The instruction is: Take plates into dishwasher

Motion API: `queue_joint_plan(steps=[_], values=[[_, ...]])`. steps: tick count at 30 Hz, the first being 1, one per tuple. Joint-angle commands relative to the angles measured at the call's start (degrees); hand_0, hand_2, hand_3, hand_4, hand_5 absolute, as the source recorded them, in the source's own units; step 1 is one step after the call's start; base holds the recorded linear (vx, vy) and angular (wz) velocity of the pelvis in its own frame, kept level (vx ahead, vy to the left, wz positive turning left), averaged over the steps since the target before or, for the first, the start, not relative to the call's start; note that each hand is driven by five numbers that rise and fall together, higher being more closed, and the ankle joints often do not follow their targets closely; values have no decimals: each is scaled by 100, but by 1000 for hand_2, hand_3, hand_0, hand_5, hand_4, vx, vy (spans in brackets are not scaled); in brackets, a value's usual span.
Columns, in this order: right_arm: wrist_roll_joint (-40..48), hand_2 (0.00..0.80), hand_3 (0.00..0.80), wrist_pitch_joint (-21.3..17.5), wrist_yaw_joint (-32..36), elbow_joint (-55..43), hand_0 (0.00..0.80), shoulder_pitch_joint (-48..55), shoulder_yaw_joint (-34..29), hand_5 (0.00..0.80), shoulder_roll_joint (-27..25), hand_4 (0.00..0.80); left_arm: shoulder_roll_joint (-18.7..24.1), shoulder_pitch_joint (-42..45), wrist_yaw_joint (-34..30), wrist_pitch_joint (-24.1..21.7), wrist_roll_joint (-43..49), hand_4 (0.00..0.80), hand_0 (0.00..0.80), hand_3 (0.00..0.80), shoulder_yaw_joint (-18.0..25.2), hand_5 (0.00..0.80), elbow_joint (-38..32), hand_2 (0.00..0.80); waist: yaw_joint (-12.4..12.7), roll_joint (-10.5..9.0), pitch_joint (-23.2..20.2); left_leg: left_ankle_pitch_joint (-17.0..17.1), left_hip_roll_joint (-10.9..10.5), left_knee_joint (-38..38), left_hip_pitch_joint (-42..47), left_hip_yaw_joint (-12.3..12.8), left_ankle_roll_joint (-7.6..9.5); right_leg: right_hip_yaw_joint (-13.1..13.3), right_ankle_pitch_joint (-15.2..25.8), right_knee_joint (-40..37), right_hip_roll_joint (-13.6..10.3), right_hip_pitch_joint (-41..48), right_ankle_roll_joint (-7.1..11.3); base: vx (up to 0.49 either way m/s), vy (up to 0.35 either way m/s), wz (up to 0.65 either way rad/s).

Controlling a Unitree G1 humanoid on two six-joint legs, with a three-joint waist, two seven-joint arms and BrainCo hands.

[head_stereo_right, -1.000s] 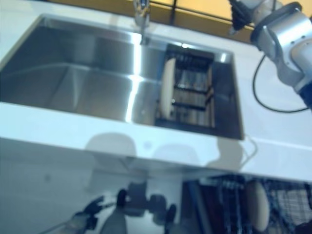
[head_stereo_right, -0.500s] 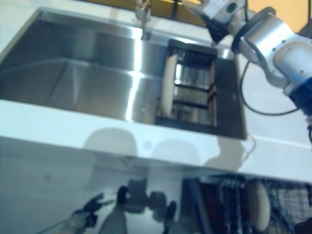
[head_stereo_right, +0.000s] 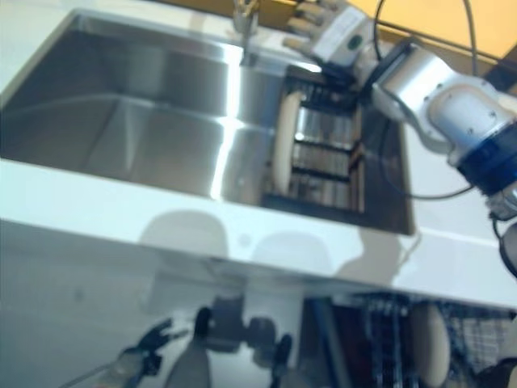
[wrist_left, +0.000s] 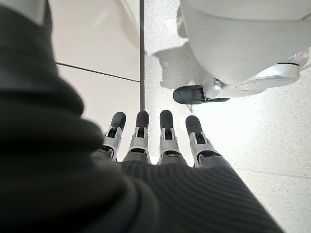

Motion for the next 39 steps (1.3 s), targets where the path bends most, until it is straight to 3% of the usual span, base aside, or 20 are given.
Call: queue_joint_plan(steps=[1,32,33,34,39], values=[[-180,0,0,-42,57,-105,0,-109,-135,0,-133,0,108,-155,18,-211,-223,0,0,0,49,0,-111,0,72,-251,78,-305,-524,-22,44,105,370,-134,335,10,122,-311,58,0,0,0],[-285,0,0,-320,422,-673,0,411,-257,0,233,0,-13,-238,-5,-299,-289,0,0,0,72,0,-49,0,136,-173,183,-316,-550,-22,-5,124,378,-167,321,10,101,-368,35,0,0,0],[-352,56,56,-338,463,-693,56,423,-259,56,254,56,-22,-242,-3,-308,-296,0,0,0,75,0,-42,0,138,-170,184,-314,-549,-22,-8,125,378,-168,321,10,101,-371,36,0,0,0],[-420,800,800,-391,515,-722,800,405,-226,800,263,800,-19,-238,-11,-296,-295,0,0,0,86,0,-53,0,147,-168,184,-316,-549,-22,-8,120,379,-173,321,10,100,-372,34,0,0,0],[-414,800,800,-435,639,-759,800,360,-146,800,243,800,-11,-224,-28,-314,-294,0,0,0,97,0,-49,0,157,-183,187,-311,-552,-22,-9,119,381,-193,325,10,94,-368,33,0,0,0]])
